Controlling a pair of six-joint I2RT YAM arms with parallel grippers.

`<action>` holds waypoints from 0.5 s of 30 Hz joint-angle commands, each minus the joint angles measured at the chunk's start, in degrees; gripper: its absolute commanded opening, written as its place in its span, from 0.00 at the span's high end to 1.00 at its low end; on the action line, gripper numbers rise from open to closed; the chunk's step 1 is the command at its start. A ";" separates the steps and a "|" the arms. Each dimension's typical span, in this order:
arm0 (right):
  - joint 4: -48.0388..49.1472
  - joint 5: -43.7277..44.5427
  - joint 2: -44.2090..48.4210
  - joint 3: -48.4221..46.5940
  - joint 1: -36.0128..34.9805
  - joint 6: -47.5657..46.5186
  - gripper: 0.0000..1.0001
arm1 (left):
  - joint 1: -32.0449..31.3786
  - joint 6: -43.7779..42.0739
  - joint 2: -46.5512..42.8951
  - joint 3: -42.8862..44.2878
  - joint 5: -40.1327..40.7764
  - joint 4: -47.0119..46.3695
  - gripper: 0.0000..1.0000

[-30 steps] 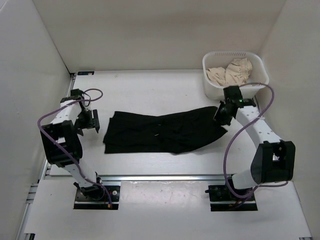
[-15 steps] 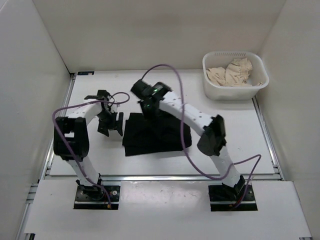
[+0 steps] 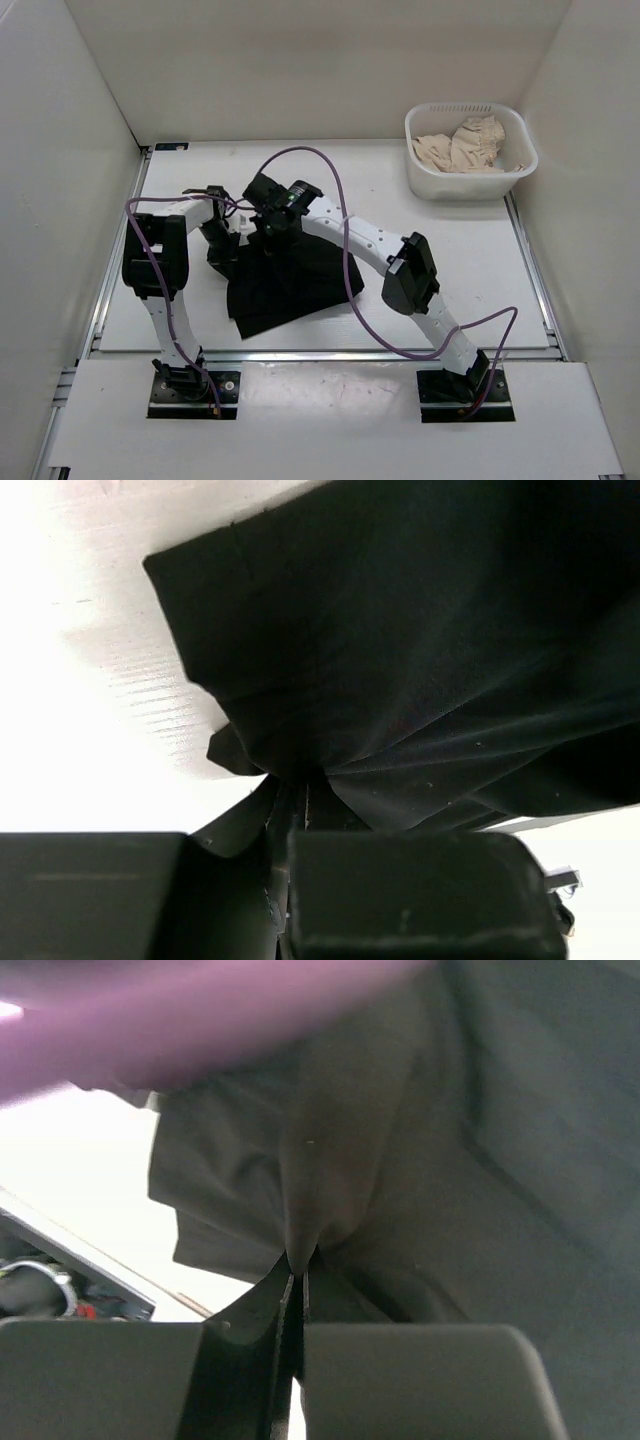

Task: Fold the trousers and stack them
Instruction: Fold the trousers

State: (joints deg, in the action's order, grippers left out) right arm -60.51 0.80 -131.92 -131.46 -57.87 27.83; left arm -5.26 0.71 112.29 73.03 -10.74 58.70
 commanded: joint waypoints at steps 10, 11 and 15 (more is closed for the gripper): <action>11.03 -15.74 -2.73 -5.91 -3.91 -10.24 1.00 | -0.54 -0.71 5.13 6.24 -2.09 -4.38 0.85; 10.42 -15.74 -3.60 -5.31 -4.44 -11.13 0.96 | 0.06 -0.71 5.74 6.85 -2.09 -4.38 0.85; 9.89 -15.12 -5.36 -3.63 -7.08 -15.00 0.73 | 2.61 -0.71 5.75 8.09 -3.31 -3.85 0.85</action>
State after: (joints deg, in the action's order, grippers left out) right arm -50.26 -10.31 -134.89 -134.91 -60.95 20.03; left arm -4.27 0.64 116.90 79.46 -13.69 61.28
